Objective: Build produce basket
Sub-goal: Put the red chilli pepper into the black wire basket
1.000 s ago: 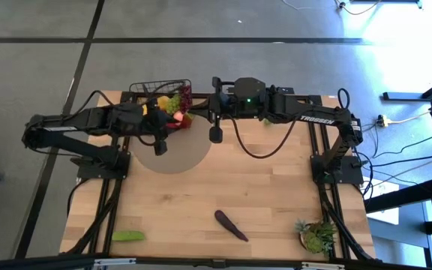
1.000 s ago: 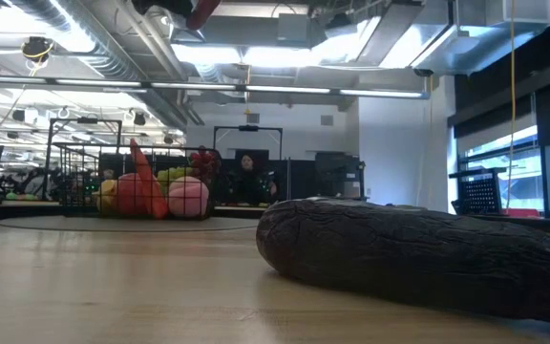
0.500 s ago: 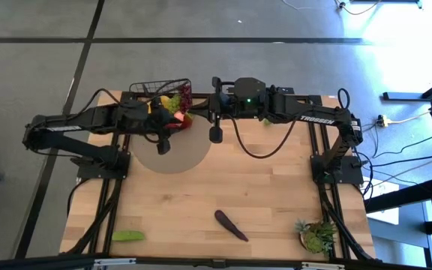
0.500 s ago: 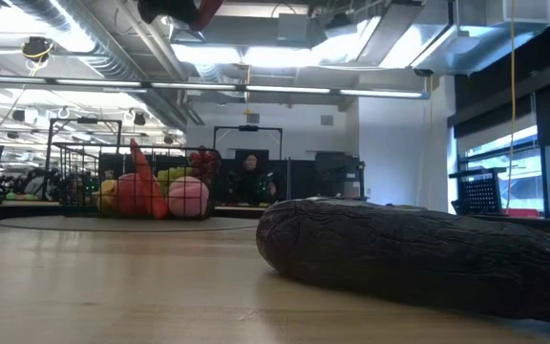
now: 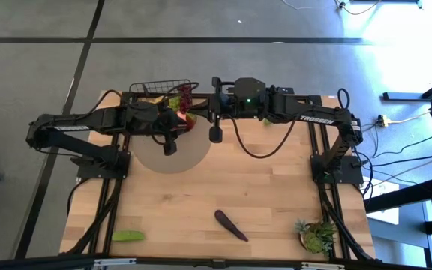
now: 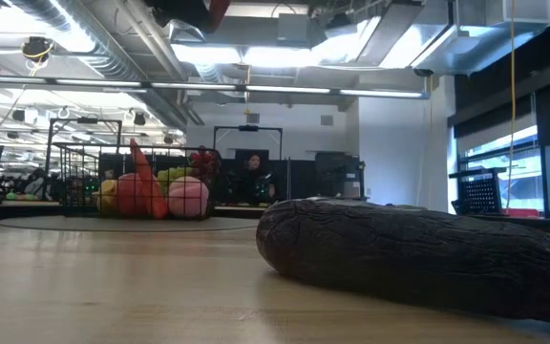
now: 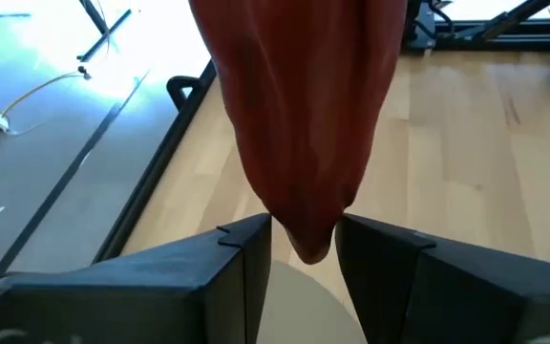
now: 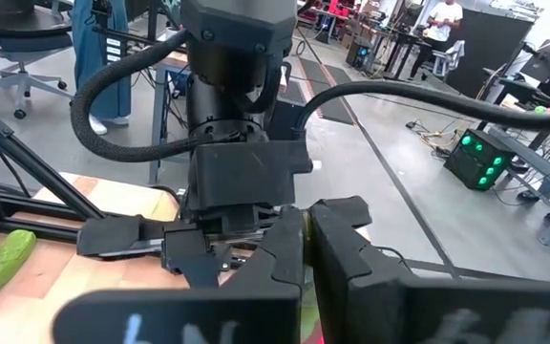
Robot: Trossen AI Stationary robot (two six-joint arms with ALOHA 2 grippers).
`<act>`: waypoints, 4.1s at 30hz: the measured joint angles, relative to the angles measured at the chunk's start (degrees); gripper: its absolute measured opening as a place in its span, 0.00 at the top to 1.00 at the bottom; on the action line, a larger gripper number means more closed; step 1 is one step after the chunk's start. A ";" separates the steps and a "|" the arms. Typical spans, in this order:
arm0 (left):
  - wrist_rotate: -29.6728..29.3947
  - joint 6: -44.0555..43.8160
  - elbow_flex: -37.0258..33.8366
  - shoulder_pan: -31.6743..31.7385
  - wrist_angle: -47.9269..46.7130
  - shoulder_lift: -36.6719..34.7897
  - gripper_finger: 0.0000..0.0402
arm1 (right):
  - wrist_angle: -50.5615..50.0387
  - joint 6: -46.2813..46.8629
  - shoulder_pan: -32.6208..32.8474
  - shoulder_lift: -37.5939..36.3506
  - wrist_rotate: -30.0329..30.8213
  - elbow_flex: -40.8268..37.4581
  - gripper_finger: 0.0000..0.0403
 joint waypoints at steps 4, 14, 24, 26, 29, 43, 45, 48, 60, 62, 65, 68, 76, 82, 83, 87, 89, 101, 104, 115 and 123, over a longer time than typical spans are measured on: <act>-0.06 0.02 0.00 0.00 0.06 0.02 0.73 | -0.12 0.02 0.00 0.00 0.00 0.00 1.00; -0.87 0.01 0.00 0.00 0.26 0.20 0.73 | -0.18 0.13 0.00 0.00 0.00 0.00 1.00; -0.87 0.04 0.07 -0.02 3.81 1.15 0.73 | -0.41 0.29 0.00 0.00 0.00 0.00 1.00; -0.87 0.06 0.07 -0.02 3.83 1.14 0.73 | -0.32 0.33 0.00 0.00 0.00 0.00 1.00; -0.48 0.06 0.07 -0.02 3.89 1.14 0.73 | -0.33 0.33 0.00 0.00 0.00 0.00 1.00; 2.19 0.38 -0.02 -0.02 5.49 3.28 0.73 | -0.11 0.35 0.01 0.00 0.00 0.00 1.00; 2.17 1.31 0.00 -0.02 5.45 3.87 0.73 | -0.17 0.38 0.02 0.00 -0.02 0.00 1.00; 2.16 1.47 0.00 -0.02 5.61 4.63 0.73 | -0.25 1.26 0.02 0.00 -0.02 0.00 1.00; 2.12 1.56 0.00 -0.02 5.89 5.66 0.73 | -0.28 1.51 0.01 0.00 -0.04 0.00 1.00; 1.72 1.57 0.00 -0.02 6.01 5.66 0.76 | -0.24 1.51 0.01 0.00 -0.06 0.00 1.00; 1.55 1.57 0.00 -0.02 5.99 5.66 0.85 | -0.14 1.51 0.02 0.00 -0.07 0.00 1.00; 1.55 1.54 0.00 -0.02 5.99 5.67 0.96 | -0.12 1.49 0.02 0.00 -0.07 0.00 1.00; 1.63 1.44 0.00 -0.02 6.11 5.68 0.99 | -0.12 1.49 0.02 0.00 -0.04 0.00 0.95; 1.68 1.44 0.00 -0.02 6.16 5.66 1.00 | -0.52 1.46 0.02 0.00 -0.04 0.00 0.89; 1.69 1.43 0.00 -0.02 5.85 5.66 1.00 | -0.50 1.46 0.02 0.00 -0.04 0.00 0.88; 2.29 1.40 0.00 -0.02 4.99 5.66 1.00 | -0.49 1.46 0.02 0.00 -0.02 0.00 0.82; 2.34 1.36 0.00 -0.04 4.16 5.66 1.00 | -0.44 1.44 0.02 0.00 0.00 0.00 0.78; 1.30 -0.53 0.00 -0.02 -1.90 3.12 1.00 | -3.97 -0.91 0.00 0.00 0.07 0.00 0.54; -0.78 -0.85 0.15 -0.02 -3.60 1.88 1.00 | -4.21 -1.83 0.02 0.00 0.07 0.00 0.52; -8.96 -7.36 -0.07 3.23 -14.04 -2.42 1.00 | -5.30 -3.08 0.02 -2.16 0.04 0.00 0.52; -13.13 -15.60 -0.02 11.91 -22.72 -5.58 1.00 | -7.07 -2.95 0.05 -2.82 -0.02 -0.01 0.52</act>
